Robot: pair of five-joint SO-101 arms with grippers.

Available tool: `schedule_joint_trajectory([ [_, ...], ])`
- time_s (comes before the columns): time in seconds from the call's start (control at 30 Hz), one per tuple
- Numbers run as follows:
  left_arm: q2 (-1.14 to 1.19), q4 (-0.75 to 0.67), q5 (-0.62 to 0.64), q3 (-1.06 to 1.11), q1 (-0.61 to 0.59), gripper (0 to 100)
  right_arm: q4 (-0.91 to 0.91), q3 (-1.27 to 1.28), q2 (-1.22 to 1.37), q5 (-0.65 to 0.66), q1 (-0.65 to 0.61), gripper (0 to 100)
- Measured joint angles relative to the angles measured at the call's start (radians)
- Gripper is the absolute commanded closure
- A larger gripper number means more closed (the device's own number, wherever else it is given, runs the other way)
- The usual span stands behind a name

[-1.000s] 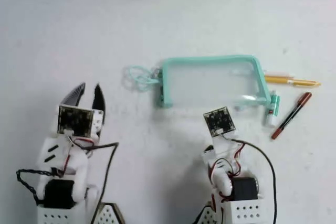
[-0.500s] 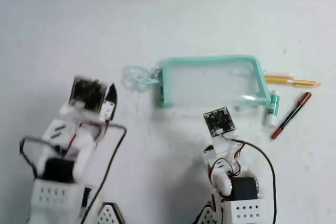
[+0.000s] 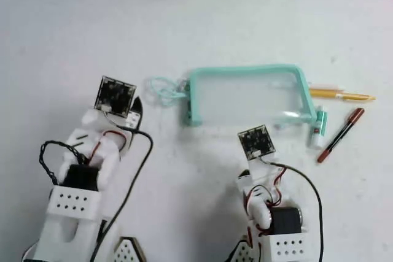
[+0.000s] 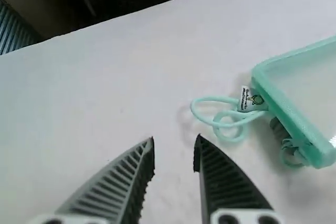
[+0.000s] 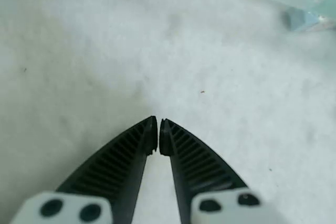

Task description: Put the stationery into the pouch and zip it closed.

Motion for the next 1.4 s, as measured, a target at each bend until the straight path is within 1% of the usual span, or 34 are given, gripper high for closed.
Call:
schedule_joint_trajectory([
  [1.4,0.0,-0.008,0.0,0.026,0.002,85,0.0,0.0,0.0,0.0,0.0,97.8],
])
